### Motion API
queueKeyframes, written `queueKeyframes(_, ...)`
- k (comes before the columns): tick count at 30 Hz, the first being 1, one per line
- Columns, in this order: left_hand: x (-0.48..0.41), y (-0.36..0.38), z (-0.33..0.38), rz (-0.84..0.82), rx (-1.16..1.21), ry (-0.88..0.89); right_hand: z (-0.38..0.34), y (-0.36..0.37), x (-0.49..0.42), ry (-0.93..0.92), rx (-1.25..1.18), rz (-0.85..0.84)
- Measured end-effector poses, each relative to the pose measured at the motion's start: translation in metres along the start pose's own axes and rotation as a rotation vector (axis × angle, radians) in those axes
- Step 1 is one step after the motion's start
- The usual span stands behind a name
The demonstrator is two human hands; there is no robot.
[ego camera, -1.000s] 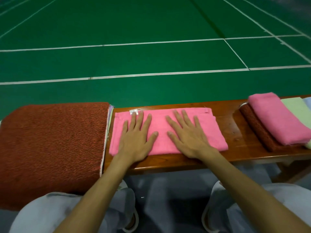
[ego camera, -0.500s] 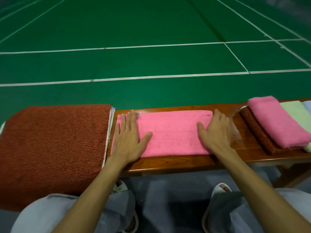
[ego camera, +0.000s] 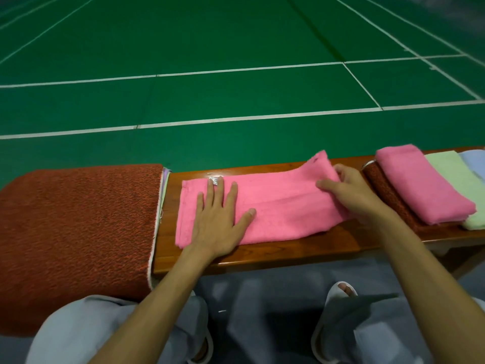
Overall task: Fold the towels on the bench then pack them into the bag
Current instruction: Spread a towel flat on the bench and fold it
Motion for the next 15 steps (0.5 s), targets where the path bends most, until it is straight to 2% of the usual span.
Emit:
queueKeyframes(3,-0.001,0.005,0.018,-0.037,0.171,0.000,0.000,-0.017,0.000,-0.062,-0.066,0.037)
queueKeyframes(6,-0.002,-0.014,0.031,0.009,0.523,0.012,-0.009,-0.024,0.000,-0.068,-0.081,0.061)
queueKeyframes(8,-0.005,-0.030,0.038,0.018,0.903,-0.069,-0.027,-0.015,0.002,-0.091,-0.085,0.072)
queueKeyframes(10,-0.009,-0.040,0.047,-0.023,1.363,-0.232,-0.052,0.006,0.008,-0.159,-0.010,0.065)
queueKeyframes(12,-0.011,-0.044,0.050,-0.167,1.766,-0.393,-0.077,0.040,0.017,-0.267,-0.001,-0.042)
queueKeyframes(15,-0.008,-0.048,0.041,-0.328,2.047,-0.471,-0.102,0.097,0.038,-0.395,-0.054,-0.291)
Point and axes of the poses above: each hand's wrist, its own x-axis away from the middle knuckle, its own y-axis out of the palm, z = x × y, the point moved 2 cm from there along -x, towards the middle knuckle, and after that the axes turned 11 degrees about x, right-handed, at the moved point
